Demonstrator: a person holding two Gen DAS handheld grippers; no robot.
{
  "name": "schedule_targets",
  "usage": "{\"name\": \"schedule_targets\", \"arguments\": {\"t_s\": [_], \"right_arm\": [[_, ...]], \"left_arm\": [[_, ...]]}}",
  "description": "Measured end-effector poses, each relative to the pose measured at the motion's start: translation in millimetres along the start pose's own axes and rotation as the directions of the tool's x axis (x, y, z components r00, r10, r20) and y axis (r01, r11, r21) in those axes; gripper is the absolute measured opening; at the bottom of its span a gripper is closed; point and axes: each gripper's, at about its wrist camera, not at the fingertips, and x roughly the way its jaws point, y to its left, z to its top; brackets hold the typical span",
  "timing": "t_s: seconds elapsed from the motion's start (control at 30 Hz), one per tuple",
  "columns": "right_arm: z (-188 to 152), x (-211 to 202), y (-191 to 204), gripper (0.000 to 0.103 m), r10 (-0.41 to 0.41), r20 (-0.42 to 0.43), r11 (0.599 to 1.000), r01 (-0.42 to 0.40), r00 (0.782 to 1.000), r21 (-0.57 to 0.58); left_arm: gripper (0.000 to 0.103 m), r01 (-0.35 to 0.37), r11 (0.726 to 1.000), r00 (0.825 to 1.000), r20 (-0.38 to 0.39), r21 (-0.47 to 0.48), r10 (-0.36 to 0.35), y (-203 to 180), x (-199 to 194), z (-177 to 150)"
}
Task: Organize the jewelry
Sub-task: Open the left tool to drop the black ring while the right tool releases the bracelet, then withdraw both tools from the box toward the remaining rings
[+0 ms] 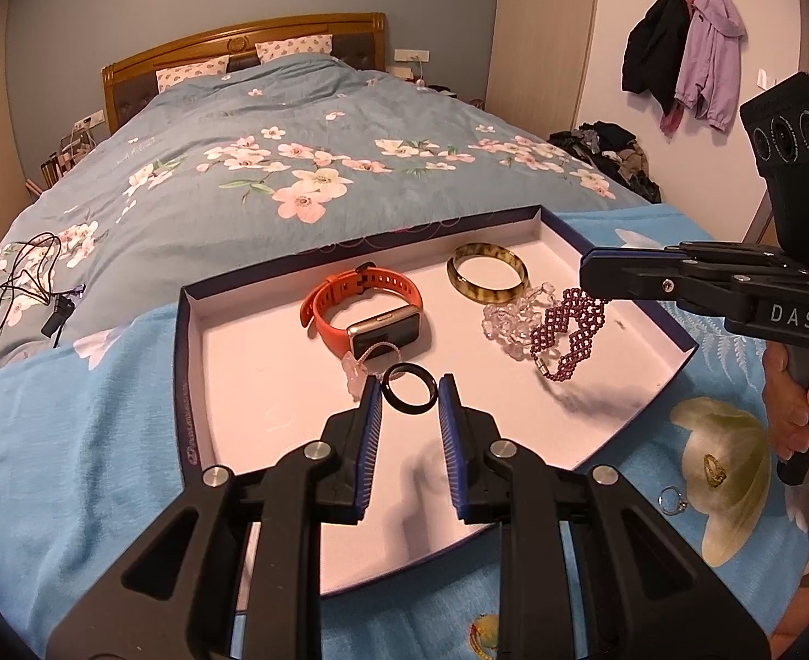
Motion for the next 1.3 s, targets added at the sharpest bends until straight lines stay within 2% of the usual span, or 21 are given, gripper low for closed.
{"name": "schedule_targets", "arguments": {"t_s": [0.63, 1.07, 1.17, 1.3], "right_arm": [[-3.2, 15.1, -33.3, 0.005, -0.082, -0.045, 0.994, 0.085, 0.996, 0.066], [-6.8, 16.6, -39.3, 0.008, -0.117, -0.055, 0.990, 0.121, 0.992, 0.079], [-7.5, 13.1, -40.1, 0.012, -0.124, -0.049, 0.988, 0.128, 0.991, 0.086], [-9.9, 3.1, -36.2, 0.017, -0.133, -0.035, 0.988, 0.135, 0.991, 0.078]], "left_arm": [[0.021, 0.004, 1.000, 0.997, -0.072, -0.027, -0.005, 5.8, 38.5, 3.5], [0.022, -0.013, 0.999, 0.994, -0.105, -0.050, 0.008, 8.9, 59.2, 9.2], [0.024, -0.012, 0.999, 0.995, -0.101, -0.050, 0.007, 7.8, 56.9, 9.0], [0.033, -0.030, 0.999, 0.997, -0.066, -0.039, 0.028, 5.4, 42.7, 9.6]]}}
